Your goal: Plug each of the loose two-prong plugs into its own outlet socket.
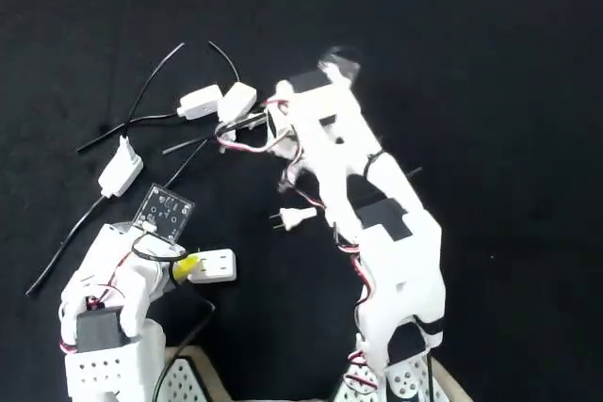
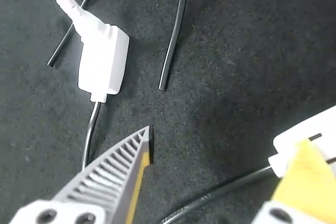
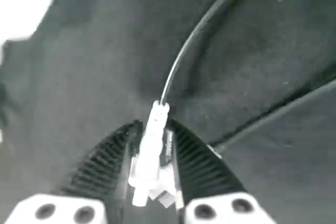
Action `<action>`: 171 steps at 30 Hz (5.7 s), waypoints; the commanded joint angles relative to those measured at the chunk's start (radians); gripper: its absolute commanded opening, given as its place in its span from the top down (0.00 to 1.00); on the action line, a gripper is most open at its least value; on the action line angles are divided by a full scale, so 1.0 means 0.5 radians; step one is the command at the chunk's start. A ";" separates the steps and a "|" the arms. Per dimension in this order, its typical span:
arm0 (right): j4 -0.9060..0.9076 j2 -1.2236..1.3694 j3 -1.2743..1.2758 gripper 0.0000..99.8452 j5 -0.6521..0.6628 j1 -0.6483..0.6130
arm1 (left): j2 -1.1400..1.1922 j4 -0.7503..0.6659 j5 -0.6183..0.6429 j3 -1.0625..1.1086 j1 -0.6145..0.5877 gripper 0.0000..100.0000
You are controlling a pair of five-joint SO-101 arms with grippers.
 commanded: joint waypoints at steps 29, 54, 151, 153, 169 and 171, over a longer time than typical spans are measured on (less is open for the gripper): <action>0.439 0.517 -0.394 0.81 2.476 -0.374 | 0.021 -0.009 -0.028 0.051 0.008 0.60; 0.457 0.308 -0.588 0.99 1.989 -0.255 | 0.021 -0.009 -0.028 0.054 0.008 0.60; 0.157 0.259 -0.124 0.99 2.108 -0.074 | 0.021 0.000 -0.110 0.084 0.038 0.60; 0.160 0.259 -0.158 0.99 2.108 -0.080 | 0.021 0.000 -0.110 0.084 0.038 0.60; 0.466 -0.011 -0.508 0.99 2.099 -0.107 | 0.021 -0.009 -0.110 0.084 0.038 0.60; 0.466 -0.170 -0.342 0.99 2.065 -0.160 | 0.021 -0.009 -0.110 0.084 0.038 0.60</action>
